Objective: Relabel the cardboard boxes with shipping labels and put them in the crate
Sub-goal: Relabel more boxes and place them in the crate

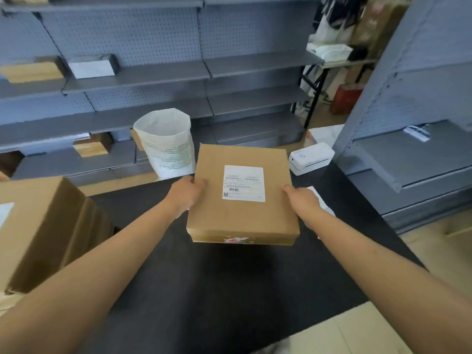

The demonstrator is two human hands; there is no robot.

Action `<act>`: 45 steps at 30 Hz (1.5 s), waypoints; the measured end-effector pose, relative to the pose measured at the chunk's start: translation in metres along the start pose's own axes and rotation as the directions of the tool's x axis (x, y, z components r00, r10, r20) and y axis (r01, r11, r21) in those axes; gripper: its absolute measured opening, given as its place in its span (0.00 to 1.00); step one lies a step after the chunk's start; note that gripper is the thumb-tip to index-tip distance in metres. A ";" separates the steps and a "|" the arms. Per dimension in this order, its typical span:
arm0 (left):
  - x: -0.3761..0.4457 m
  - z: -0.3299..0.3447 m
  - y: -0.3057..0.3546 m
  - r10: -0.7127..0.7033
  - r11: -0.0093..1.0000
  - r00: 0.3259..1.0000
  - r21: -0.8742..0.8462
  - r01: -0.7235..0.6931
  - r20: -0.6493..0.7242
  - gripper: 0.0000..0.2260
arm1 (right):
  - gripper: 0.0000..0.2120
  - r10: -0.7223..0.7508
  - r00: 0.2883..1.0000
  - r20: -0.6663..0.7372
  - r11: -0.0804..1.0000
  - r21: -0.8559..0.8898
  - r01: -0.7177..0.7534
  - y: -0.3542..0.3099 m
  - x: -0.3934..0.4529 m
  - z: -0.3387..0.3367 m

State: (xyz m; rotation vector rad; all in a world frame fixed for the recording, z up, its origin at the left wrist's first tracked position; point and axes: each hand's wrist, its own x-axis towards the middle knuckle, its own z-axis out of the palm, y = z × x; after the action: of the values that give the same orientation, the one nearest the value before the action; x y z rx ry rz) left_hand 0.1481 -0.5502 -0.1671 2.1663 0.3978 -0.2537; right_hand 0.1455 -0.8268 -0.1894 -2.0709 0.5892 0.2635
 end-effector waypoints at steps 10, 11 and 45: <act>-0.046 0.173 0.148 0.286 0.926 0.910 0.158 -0.343 0.299 0.21 | 0.22 0.185 0.941 -0.285 0.966 0.227 -0.121 0.126 -0.035 -0.192; -0.059 0.199 0.163 0.304 0.914 0.889 0.158 -0.374 0.343 0.22 | 0.22 0.222 0.925 -0.309 0.956 0.256 -0.143 0.145 -0.044 -0.215; -0.209 0.763 0.506 0.374 0.699 0.395 0.025 -0.714 0.839 0.20 | 0.24 0.724 0.425 -0.543 0.684 0.644 -0.343 0.476 -0.030 -0.656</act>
State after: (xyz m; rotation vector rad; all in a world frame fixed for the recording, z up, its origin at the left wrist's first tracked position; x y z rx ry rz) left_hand 0.1153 -1.4890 -0.1650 2.1455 -1.0029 -0.9216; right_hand -0.1494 -1.5819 -0.1742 -1.3664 1.7304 -0.4273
